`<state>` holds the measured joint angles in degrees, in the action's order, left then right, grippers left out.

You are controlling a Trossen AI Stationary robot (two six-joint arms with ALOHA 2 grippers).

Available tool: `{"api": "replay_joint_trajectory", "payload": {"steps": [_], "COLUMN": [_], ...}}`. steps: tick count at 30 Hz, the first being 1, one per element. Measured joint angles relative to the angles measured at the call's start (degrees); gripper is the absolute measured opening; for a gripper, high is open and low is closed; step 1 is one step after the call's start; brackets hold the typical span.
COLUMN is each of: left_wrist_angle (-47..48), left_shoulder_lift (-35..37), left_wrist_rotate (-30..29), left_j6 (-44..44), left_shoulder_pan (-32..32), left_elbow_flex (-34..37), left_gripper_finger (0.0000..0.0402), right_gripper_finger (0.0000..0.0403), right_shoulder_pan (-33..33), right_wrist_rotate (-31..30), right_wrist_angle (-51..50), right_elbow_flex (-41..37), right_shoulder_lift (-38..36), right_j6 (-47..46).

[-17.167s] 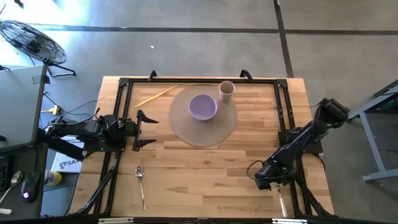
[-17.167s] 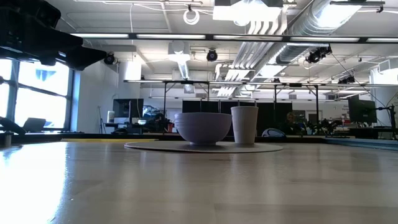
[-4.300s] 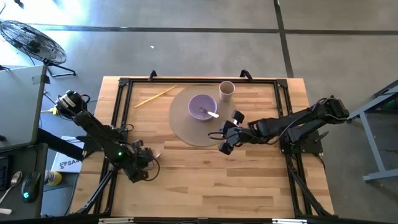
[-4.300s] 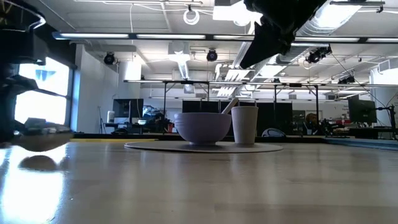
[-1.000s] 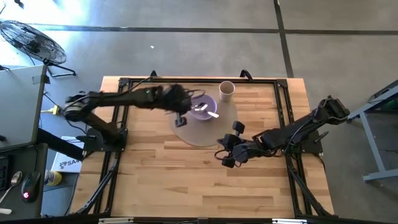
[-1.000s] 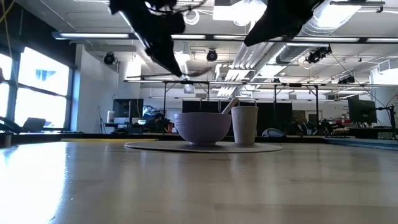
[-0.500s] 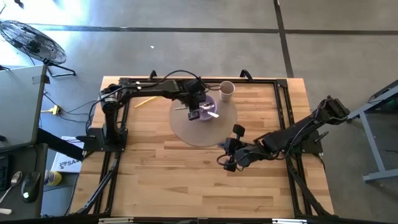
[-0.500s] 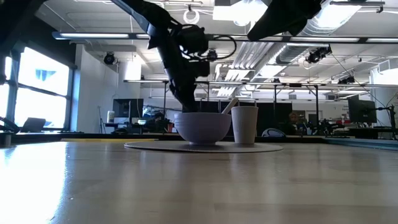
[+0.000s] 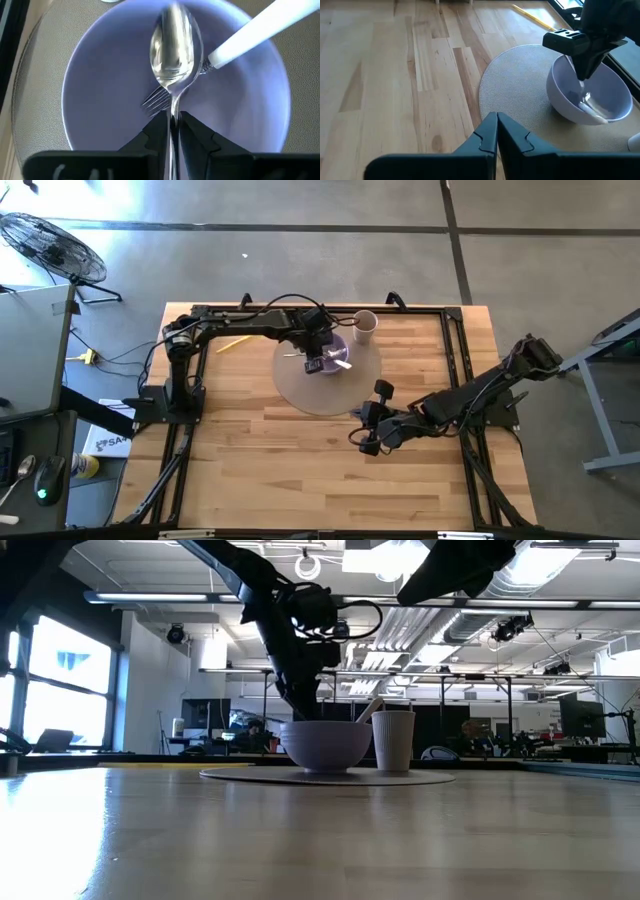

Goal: Pick & Place Utensil
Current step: Put the silver spoon into the purple bowl on the brown mat, then put the yellow straw into the brown cup on the brown mat

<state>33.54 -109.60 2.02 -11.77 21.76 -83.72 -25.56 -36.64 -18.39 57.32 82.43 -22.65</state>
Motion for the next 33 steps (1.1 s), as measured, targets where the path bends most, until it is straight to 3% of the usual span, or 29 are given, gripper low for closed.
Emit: {"api": "replay_joint_trajectory", "payload": {"steps": [7,11,22,26,33], "left_wrist_angle": [-0.63,0.27,22.14,29.99,27.92], "left_shoulder_lift": [0.0,1.72,17.12,24.09,35.78], "left_wrist_rotate": [-0.04,-3.76,-18.75,-19.12,-16.59], "left_j6": [0.12,0.54,-0.91,1.56,5.99], "left_shoulder_pan": [0.0,0.0,0.87,4.96,16.45], "left_elbow_flex": [0.0,-0.31,-6.29,-5.85,4.72], "left_gripper_finger": [0.0087,0.0108,0.0114,0.0114,0.0114], "right_gripper_finger": [0.0003,0.0002,0.0001,0.0005,0.0001], "right_shoulder_pan": [0.0,0.0,0.0,0.0,0.0], "right_wrist_rotate": [0.0,0.0,0.11,0.02,-0.17], "right_wrist_angle": [0.02,0.02,0.21,0.31,0.74], "right_elbow_flex": [0.0,0.0,0.0,0.0,-0.02], "right_shoulder_lift": [0.0,0.0,0.0,0.0,0.0], "right_j6": [-0.01,0.0,-1.41,-1.95,-2.87]}}
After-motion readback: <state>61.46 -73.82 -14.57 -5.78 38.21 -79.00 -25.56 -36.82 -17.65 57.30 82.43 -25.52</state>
